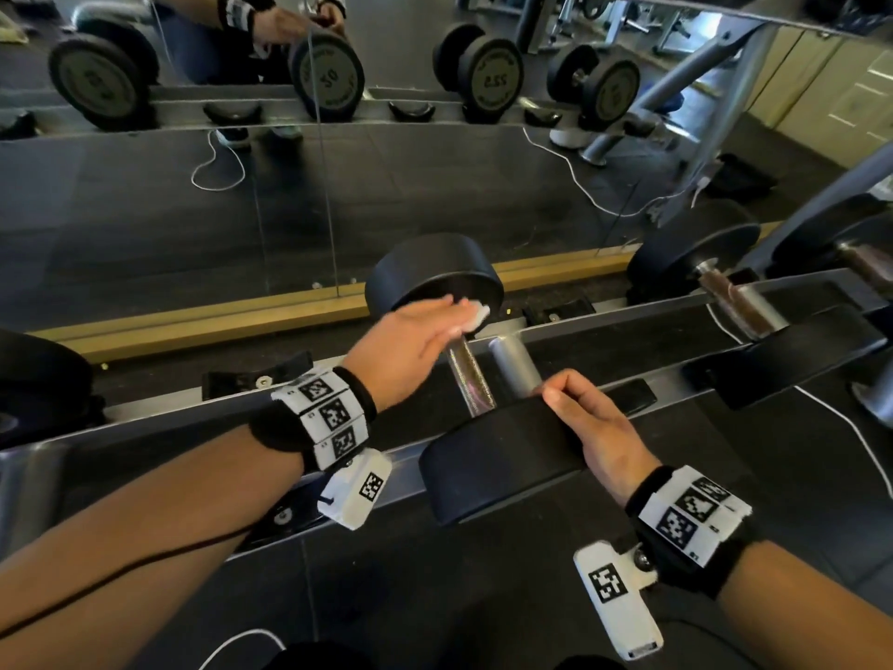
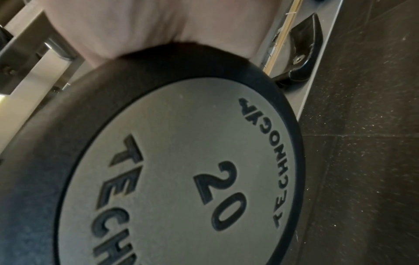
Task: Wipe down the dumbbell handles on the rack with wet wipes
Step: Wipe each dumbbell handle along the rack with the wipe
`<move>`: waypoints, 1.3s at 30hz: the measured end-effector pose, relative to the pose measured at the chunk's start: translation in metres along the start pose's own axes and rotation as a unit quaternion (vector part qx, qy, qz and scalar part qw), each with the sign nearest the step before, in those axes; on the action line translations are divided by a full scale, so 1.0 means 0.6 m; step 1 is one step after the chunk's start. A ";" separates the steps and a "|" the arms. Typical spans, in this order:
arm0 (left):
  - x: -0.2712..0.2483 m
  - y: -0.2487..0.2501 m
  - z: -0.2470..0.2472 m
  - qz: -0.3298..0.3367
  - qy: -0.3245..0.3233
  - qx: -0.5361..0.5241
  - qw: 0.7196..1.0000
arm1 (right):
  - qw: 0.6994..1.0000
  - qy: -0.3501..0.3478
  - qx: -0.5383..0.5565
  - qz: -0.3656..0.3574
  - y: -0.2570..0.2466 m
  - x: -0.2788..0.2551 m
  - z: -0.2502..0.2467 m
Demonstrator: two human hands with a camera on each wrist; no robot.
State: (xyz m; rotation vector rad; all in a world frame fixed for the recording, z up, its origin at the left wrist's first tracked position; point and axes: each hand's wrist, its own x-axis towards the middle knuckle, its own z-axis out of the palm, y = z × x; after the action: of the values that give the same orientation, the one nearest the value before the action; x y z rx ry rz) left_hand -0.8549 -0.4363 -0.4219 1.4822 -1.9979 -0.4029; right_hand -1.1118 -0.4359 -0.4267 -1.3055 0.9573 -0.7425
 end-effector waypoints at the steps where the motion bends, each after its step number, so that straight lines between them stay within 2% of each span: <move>1: -0.005 -0.002 0.012 0.004 -0.052 0.008 0.999 | 1.000 0.004 -0.008 -0.005 0.000 0.000 0.001; 2: -0.013 -0.003 0.023 0.004 -0.082 0.000 0.997 | 1.000 0.010 -0.016 -0.011 0.001 -0.001 0.002; 5: -0.043 -0.008 0.053 0.019 -0.067 -0.066 0.995 | 0.999 0.021 -0.023 -0.024 0.001 -0.002 0.002; 8: -0.062 -0.008 0.063 0.013 -0.116 -0.072 0.991 | 0.999 0.028 -0.025 -0.019 -0.002 -0.004 0.005; 10: -0.058 -0.010 0.057 0.013 -0.113 -0.102 0.988 | 0.999 0.032 -0.029 -0.020 -0.004 -0.004 0.008; 12: -0.049 -0.010 0.045 -0.011 -0.078 -0.126 0.989 | 0.999 0.032 -0.032 -0.020 -0.005 -0.006 0.009; 16: -0.033 -0.010 0.030 -0.061 0.074 -0.223 0.970 | 0.998 0.030 -0.043 -0.026 -0.011 -0.010 0.012; 17: -0.031 -0.010 0.029 -0.062 0.088 -0.224 0.969 | 0.998 0.032 -0.042 -0.027 -0.011 -0.011 0.013; 19: -0.033 -0.006 0.034 -0.029 0.050 -0.170 0.984 | 0.998 0.035 -0.037 -0.026 -0.013 -0.012 0.015; 22: -0.050 -0.006 0.056 0.077 -0.040 -0.033 0.996 | 0.998 0.037 -0.044 -0.025 -0.014 -0.014 0.017; 23: -0.056 -0.007 0.059 0.079 -0.057 -0.017 0.995 | 0.998 0.038 -0.048 -0.024 -0.014 -0.014 0.017; 27: -0.072 -0.009 0.054 -0.014 -0.130 -0.046 0.990 | 0.995 0.042 -0.085 -0.025 -0.011 -0.014 0.011; 31: -0.090 -0.007 0.049 -0.043 -0.128 -0.114 0.984 | 0.995 0.041 -0.088 -0.016 -0.009 -0.013 0.011; 33: -0.089 -0.006 0.043 -0.083 -0.101 -0.187 0.974 | 0.997 0.039 -0.072 -0.009 -0.010 -0.012 0.011; 35: -0.075 0.000 0.030 -0.127 -0.022 -0.309 0.942 | 0.997 0.038 -0.063 -0.004 -0.011 -0.011 0.012; 37: -0.057 0.001 0.012 -0.140 0.096 -0.295 0.940 | 0.998 0.038 -0.044 -0.002 -0.012 -0.011 0.013; 39: -0.042 0.000 -0.002 -0.112 0.164 -0.244 0.949 | 0.999 0.038 -0.029 -0.002 -0.012 -0.012 0.015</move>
State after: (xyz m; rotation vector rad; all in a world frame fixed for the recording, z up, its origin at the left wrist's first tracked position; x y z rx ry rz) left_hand -0.8496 -0.4126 -0.4286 1.3491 -1.3507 -0.6464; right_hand -1.1064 -0.4267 -0.4185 -1.3386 1.0444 -0.7760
